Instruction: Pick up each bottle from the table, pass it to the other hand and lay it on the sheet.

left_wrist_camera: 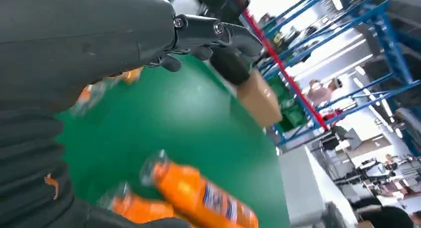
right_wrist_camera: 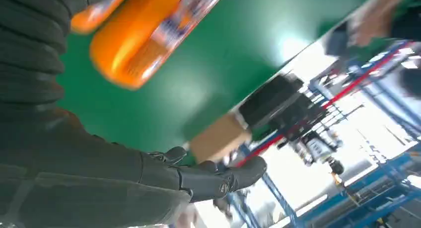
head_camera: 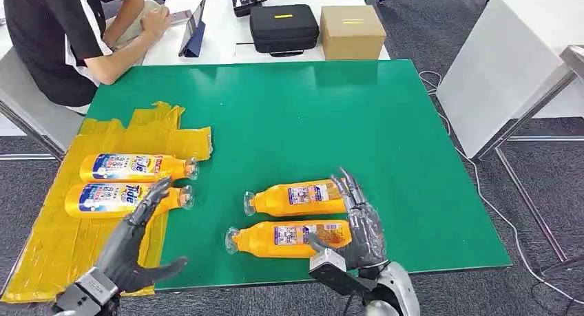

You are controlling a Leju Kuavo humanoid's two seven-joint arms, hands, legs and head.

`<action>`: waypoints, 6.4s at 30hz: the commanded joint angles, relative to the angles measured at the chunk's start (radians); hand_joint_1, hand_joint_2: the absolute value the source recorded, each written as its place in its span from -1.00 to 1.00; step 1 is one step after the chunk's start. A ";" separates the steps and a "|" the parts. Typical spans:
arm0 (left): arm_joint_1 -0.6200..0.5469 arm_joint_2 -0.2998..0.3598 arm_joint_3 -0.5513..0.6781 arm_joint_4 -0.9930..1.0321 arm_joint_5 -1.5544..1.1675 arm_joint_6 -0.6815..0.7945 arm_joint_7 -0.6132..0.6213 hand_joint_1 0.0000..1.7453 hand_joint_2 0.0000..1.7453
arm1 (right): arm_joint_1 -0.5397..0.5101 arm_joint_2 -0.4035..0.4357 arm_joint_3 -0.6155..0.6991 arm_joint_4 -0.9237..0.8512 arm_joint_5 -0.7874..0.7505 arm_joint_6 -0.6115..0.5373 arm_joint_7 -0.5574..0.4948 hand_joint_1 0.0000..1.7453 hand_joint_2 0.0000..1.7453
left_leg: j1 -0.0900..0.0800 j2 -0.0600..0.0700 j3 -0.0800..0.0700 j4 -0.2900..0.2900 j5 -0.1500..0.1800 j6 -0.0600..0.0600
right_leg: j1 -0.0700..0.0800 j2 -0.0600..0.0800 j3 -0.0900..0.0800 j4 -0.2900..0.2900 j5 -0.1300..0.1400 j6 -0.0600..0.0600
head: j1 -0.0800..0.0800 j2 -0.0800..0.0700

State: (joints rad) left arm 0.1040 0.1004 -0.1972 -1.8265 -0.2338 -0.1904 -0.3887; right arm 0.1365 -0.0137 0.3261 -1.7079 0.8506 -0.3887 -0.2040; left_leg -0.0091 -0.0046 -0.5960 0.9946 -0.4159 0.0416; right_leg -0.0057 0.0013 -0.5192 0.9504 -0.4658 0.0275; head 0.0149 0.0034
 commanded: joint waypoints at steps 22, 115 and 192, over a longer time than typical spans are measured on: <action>0.096 -0.203 0.100 -0.020 0.050 0.036 0.027 -1.00 1.00 | -0.656 0.016 0.212 0.454 0.407 0.171 0.253 -1.00 1.00 | 0.002 -0.001 0.003 0.000 0.002 -0.003 | 0.002 -0.001 0.003 0.002 0.000 -0.001 | 0.000 0.000; -0.076 -0.215 -0.026 0.383 0.062 0.125 0.004 -1.00 1.00 | -0.460 -0.211 0.202 0.183 0.425 0.234 0.345 -1.00 1.00 | 0.000 -0.002 0.005 -0.001 0.001 -0.002 | 0.001 -0.002 0.005 0.000 0.001 0.001 | 0.000 0.000; -0.224 -0.211 -0.104 0.535 0.122 0.100 0.033 -1.00 1.00 | -0.777 0.005 0.008 1.224 0.343 0.431 0.395 -1.00 1.00 | 0.000 -0.004 0.013 -0.001 0.003 -0.002 | 0.001 -0.005 0.003 -0.001 0.002 0.001 | -0.001 0.000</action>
State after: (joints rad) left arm -0.0721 -0.1160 -0.2750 -1.3779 -0.1225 -0.0866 -0.3571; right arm -0.6098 -0.0038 0.3639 -0.6534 1.1929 0.0134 0.1915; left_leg -0.0099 -0.0071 -0.5828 0.9953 -0.4136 0.0428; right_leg -0.0060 -0.0016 -0.5170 0.9521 -0.4641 0.0287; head 0.0141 0.0034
